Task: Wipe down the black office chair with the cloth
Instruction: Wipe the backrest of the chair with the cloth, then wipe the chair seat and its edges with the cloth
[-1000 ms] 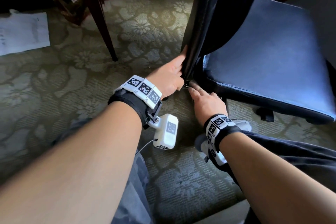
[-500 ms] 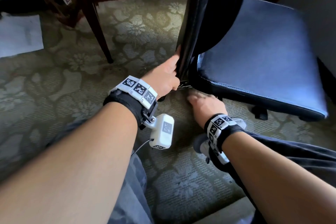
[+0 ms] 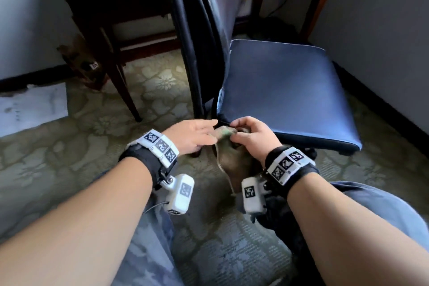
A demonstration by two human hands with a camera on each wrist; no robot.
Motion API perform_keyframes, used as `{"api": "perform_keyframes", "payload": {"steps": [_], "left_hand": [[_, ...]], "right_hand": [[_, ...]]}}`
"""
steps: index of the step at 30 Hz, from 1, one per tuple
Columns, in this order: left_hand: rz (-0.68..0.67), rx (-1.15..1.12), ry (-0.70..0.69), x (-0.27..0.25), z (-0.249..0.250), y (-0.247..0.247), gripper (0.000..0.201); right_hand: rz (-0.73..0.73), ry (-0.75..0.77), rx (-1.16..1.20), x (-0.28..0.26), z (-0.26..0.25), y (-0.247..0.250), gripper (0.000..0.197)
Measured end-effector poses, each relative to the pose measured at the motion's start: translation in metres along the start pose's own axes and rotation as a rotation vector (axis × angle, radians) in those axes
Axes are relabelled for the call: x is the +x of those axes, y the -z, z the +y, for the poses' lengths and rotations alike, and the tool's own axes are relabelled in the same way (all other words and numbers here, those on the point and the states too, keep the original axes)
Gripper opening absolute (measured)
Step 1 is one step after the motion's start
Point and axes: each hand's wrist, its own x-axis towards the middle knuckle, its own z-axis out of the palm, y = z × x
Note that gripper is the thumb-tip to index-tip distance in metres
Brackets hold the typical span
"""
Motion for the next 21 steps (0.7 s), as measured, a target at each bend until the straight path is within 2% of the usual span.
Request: {"api": "perform_keyframes", "payload": {"steps": [2, 4, 7, 10, 12, 14, 15, 17, 21], "left_hand": [[-0.082, -0.025, -0.091, -0.012, 0.016, -0.021, 0.071], [-0.139, 0.031, -0.165, -0.02, 0.029, -0.044, 0.065], [-0.124, 0.179, -0.199, -0.03, 0.046, -0.077, 0.069], [-0.033, 0.395, -0.226, -0.032, 0.061, -0.102, 0.069], [0.091, 0.55, -0.242, -0.031, 0.067, -0.109, 0.06], [0.221, 0.651, -0.278, -0.031, 0.069, -0.11, 0.044], [0.273, 0.645, -0.303, -0.03, 0.068, -0.109, 0.038], [0.3, 0.484, -0.315, -0.028, 0.063, -0.101, 0.041], [0.183, 0.21, -0.3, -0.015, 0.047, -0.081, 0.035]], "right_hand": [[-0.007, -0.008, 0.144, -0.013, -0.008, 0.01, 0.022], [0.059, -0.02, 0.244, -0.022, -0.014, 0.021, 0.019], [0.143, -0.065, 0.381, -0.037, -0.024, 0.041, 0.019], [0.063, -0.174, 0.582, -0.054, -0.033, 0.058, 0.015], [-0.021, -0.243, 0.768, -0.062, -0.038, 0.063, 0.016], [-0.018, -0.213, 0.847, -0.063, -0.039, 0.064, 0.023], [-0.01, -0.178, 0.841, -0.063, -0.039, 0.064, 0.025], [0.018, -0.117, 0.728, -0.061, -0.036, 0.062, 0.028], [0.081, -0.057, 0.452, -0.048, -0.015, 0.054, 0.031]]}}
